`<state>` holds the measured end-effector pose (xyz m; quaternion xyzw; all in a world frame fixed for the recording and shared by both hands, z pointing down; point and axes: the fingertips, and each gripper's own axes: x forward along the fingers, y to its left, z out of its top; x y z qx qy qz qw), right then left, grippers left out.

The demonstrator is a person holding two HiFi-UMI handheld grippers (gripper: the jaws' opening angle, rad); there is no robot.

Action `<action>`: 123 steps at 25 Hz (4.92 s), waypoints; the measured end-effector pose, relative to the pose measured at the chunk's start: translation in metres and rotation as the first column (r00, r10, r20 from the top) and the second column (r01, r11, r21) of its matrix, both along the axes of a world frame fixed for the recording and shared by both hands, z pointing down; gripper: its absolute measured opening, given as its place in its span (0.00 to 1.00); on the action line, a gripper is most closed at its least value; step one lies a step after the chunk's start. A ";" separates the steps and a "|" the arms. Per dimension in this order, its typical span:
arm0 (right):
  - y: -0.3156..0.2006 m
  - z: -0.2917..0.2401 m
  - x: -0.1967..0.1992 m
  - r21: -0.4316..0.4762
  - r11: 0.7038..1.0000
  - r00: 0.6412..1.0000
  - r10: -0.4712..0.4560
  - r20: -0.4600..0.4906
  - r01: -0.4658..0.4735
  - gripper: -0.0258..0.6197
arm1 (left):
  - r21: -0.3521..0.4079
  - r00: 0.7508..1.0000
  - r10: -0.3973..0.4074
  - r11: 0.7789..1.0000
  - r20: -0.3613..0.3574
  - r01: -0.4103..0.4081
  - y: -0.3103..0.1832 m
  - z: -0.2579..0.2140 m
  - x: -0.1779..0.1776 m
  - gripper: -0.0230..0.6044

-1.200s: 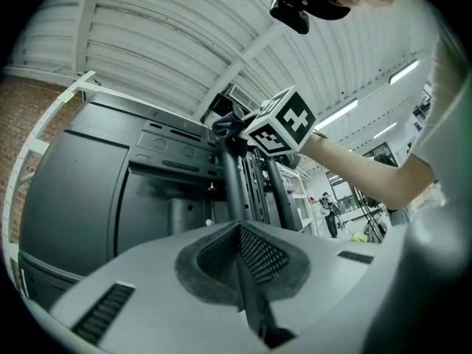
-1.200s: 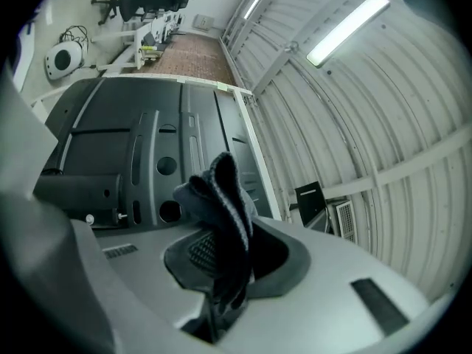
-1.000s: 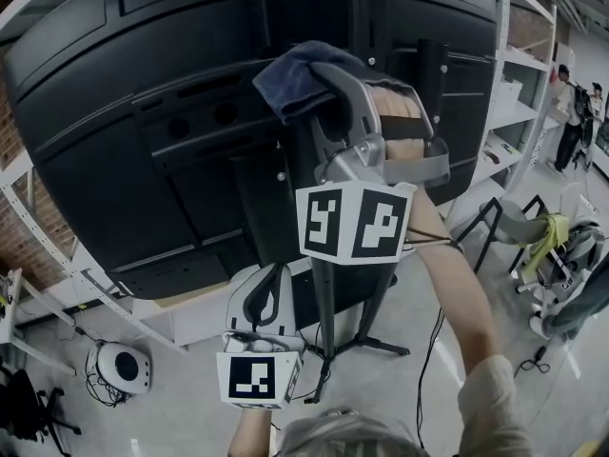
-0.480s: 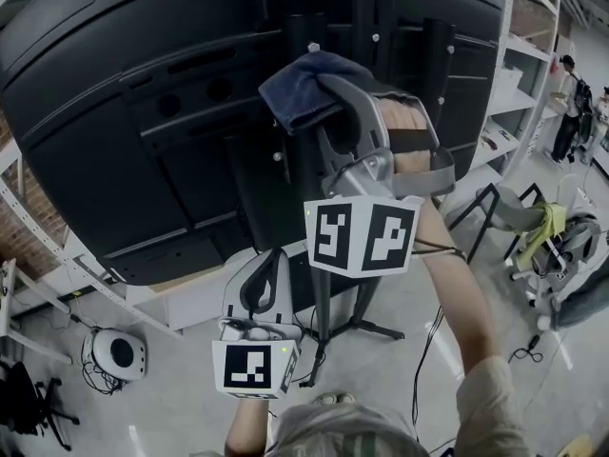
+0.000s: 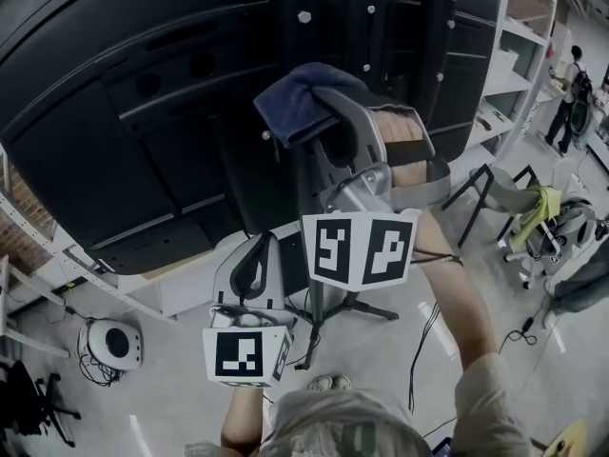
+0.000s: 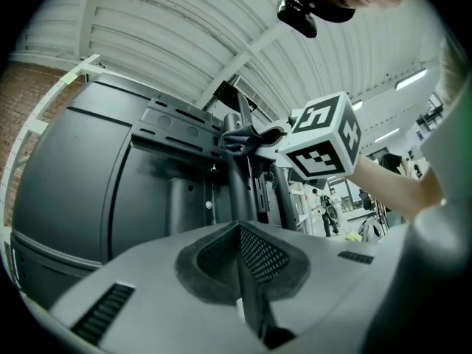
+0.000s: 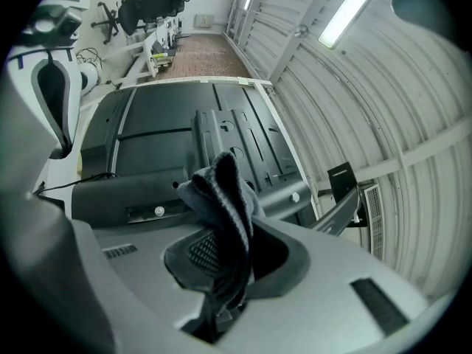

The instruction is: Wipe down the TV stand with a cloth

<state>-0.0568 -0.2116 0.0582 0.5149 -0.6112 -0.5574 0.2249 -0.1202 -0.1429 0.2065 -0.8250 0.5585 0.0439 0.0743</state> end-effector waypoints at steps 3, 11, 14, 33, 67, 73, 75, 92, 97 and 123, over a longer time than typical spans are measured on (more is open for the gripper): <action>0.002 0.007 0.003 -0.005 1.000 1.000 0.005 0.013 -0.005 0.13 | -0.001 1.000 0.001 1.000 0.011 -0.001 -0.001 0.002 0.001 0.06; 0.000 0.050 0.001 -0.108 0.994 1.000 -0.012 0.004 0.012 0.13 | -0.032 1.000 -0.003 0.999 0.001 0.003 -0.002 0.015 -0.002 0.06; -0.001 0.069 0.004 -0.148 0.989 1.000 -0.011 0.022 0.014 0.13 | -0.037 1.000 -0.002 0.999 -0.005 0.001 -0.002 0.021 -0.002 0.06; 0.001 0.184 0.003 -0.308 0.951 1.000 0.022 -0.003 -0.022 0.13 | -0.114 0.999 0.003 0.993 -0.034 -0.007 -0.012 0.068 -0.004 0.06; 0.012 0.441 -0.001 -0.594 0.793 0.983 0.031 -0.180 -0.134 0.13 | -0.356 1.000 0.005 0.934 -0.014 -0.010 -0.010 0.198 0.002 0.06; 0.012 0.494 0.000 -0.635 0.758 0.974 0.003 -0.225 -0.149 0.13 | -0.399 1.000 0.000 0.917 0.010 0.005 -0.010 0.221 0.003 0.06; 0.012 0.507 -0.001 -0.643 0.751 0.973 -0.002 -0.231 -0.151 0.13 | -0.414 1.000 -0.005 0.910 0.019 0.012 -0.010 0.228 0.002 0.06; 0.020 0.645 -0.002 -0.761 0.618 0.944 -0.087 -0.318 -0.199 0.13 | -0.490 0.999 -0.046 0.870 0.025 0.052 -0.010 0.287 -0.004 0.06; 0.020 0.665 -0.008 -0.787 0.589 0.951 -0.100 -0.294 -0.182 0.13 | -0.507 0.997 -0.066 0.859 0.029 0.072 -0.004 0.299 -0.014 0.06; 0.023 0.616 0.027 -0.786 0.589 0.982 0.081 -0.173 -0.187 0.13 | -0.414 0.998 -0.052 0.908 0.026 0.058 0.004 0.234 -0.010 0.06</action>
